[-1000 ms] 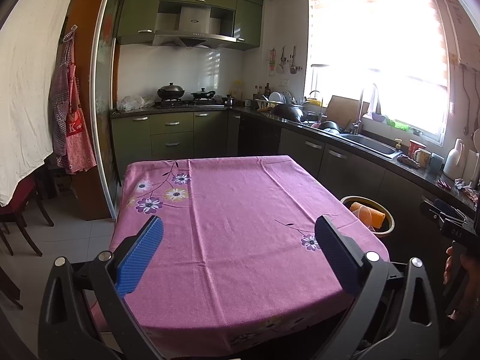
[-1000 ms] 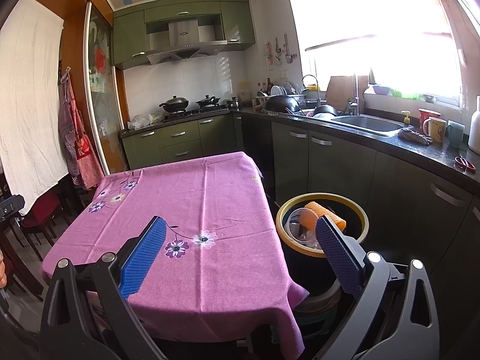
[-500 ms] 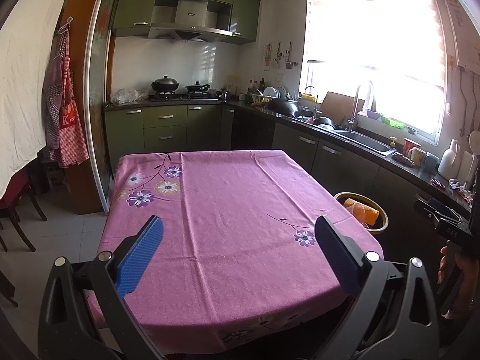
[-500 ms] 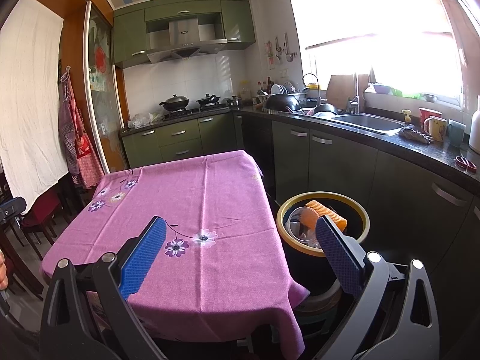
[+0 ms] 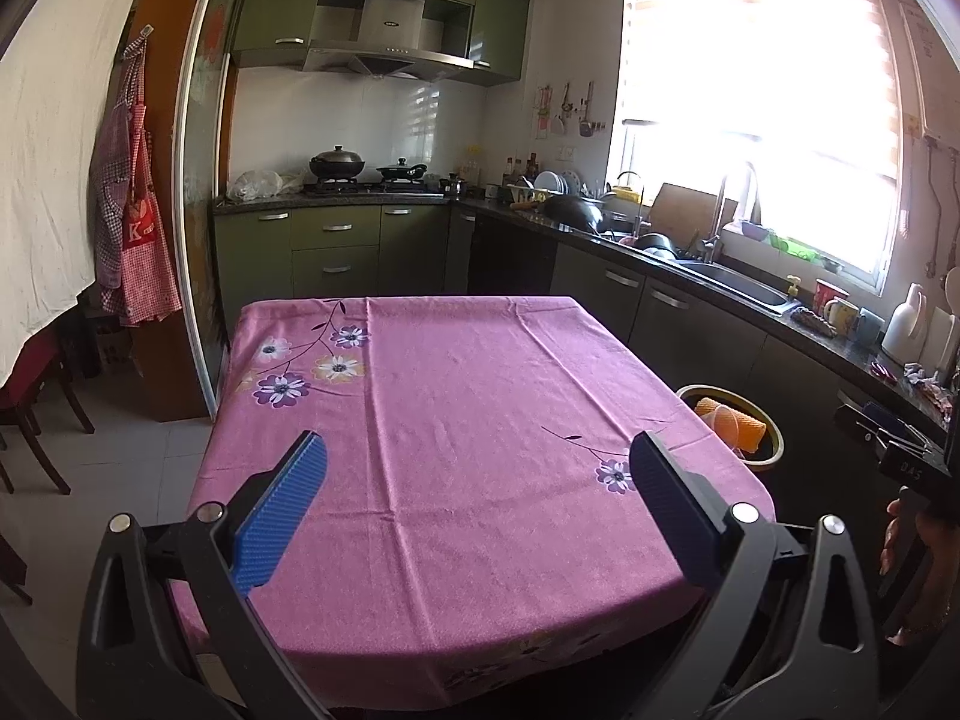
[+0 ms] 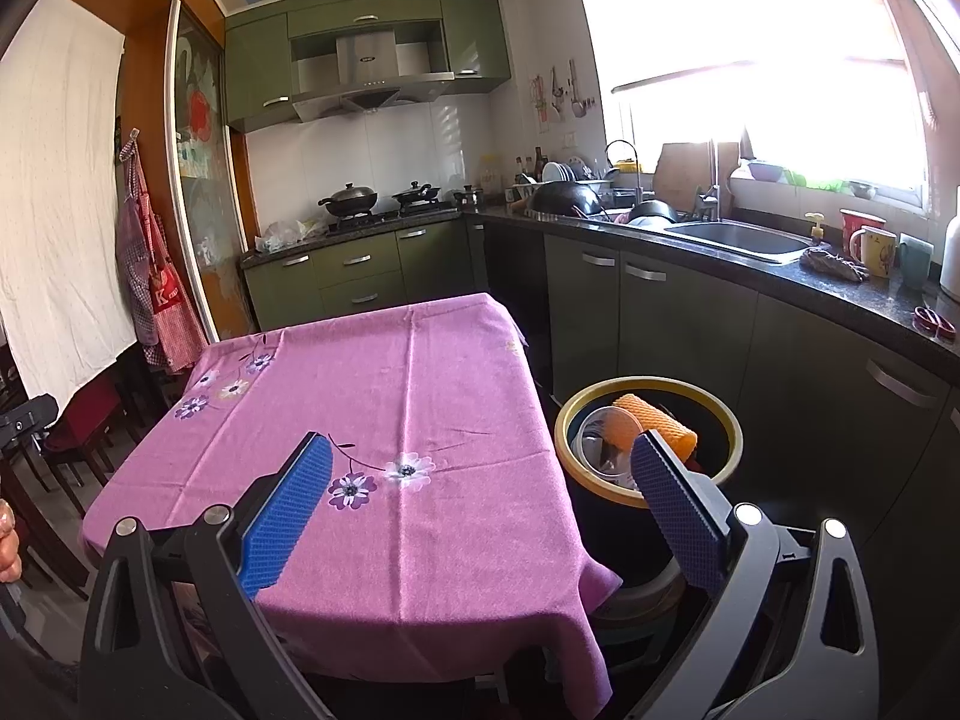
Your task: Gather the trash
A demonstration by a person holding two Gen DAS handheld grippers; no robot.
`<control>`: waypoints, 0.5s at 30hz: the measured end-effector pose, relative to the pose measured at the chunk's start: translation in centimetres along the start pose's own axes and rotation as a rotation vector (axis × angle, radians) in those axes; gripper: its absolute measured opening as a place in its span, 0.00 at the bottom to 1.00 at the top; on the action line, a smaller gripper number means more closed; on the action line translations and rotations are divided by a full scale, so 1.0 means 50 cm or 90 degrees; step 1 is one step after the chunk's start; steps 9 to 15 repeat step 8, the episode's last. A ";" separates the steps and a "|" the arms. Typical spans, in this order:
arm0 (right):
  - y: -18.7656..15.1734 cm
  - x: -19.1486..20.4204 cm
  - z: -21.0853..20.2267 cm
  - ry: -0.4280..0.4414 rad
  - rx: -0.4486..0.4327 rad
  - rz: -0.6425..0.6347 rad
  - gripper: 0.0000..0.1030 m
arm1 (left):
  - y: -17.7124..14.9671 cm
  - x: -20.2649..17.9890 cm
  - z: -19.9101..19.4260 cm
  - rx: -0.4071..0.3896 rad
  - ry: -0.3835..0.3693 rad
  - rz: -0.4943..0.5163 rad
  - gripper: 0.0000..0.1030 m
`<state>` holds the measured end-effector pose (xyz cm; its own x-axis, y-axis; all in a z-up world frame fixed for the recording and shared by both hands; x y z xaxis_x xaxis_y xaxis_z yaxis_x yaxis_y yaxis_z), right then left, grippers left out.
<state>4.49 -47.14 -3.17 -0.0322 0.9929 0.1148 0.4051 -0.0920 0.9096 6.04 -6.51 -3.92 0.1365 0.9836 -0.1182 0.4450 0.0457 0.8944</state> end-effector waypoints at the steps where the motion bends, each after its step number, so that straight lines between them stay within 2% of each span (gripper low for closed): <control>1: -0.001 0.000 0.001 0.000 0.002 0.000 0.95 | -0.003 0.001 0.005 0.008 -0.001 -0.001 0.93; 4: -0.004 0.000 0.008 0.001 0.007 -0.001 0.95 | -0.012 0.007 0.025 0.033 -0.004 -0.011 0.93; 8: -0.007 0.003 0.029 0.005 0.022 -0.013 0.95 | -0.003 0.023 0.056 0.041 0.013 0.007 0.93; 15: -0.007 0.003 0.029 0.005 0.022 -0.013 0.95 | -0.003 0.023 0.056 0.041 0.013 0.007 0.93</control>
Point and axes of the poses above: each gripper's, at about its wrist camera, not at the fingertips, and z roughly the way its jaws point, x to its left, y to its top, the point moved 8 cm from there along z, roughly the way its jaws point, and after that the axes turned 1 degree about -z, right-handed, at the moved point
